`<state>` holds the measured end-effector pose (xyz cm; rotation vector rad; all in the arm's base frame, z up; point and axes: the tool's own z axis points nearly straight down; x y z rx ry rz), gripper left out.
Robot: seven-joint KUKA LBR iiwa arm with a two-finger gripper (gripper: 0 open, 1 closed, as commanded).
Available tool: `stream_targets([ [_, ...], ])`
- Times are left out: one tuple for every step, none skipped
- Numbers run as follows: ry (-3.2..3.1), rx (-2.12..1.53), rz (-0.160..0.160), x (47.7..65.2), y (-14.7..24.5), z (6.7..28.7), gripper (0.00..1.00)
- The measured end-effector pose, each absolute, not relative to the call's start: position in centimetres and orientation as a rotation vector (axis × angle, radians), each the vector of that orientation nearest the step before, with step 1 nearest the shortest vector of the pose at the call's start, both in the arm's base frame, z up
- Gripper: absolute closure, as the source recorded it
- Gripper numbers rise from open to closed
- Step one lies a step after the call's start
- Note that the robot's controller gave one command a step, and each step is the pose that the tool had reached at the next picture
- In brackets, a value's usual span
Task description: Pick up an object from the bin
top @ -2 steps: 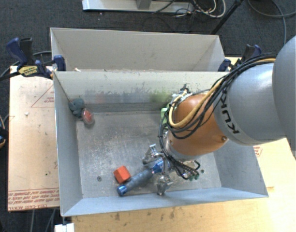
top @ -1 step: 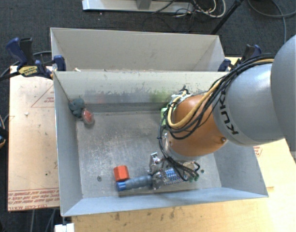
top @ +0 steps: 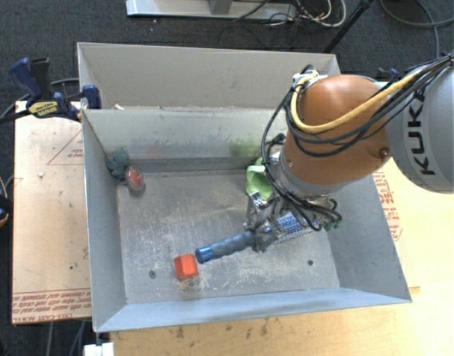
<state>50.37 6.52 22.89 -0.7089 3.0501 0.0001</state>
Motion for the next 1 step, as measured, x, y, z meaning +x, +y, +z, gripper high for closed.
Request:
stream_targets([
  [3.013,-0.885,0.004,50.68,11.01,21.77,1.0],
])
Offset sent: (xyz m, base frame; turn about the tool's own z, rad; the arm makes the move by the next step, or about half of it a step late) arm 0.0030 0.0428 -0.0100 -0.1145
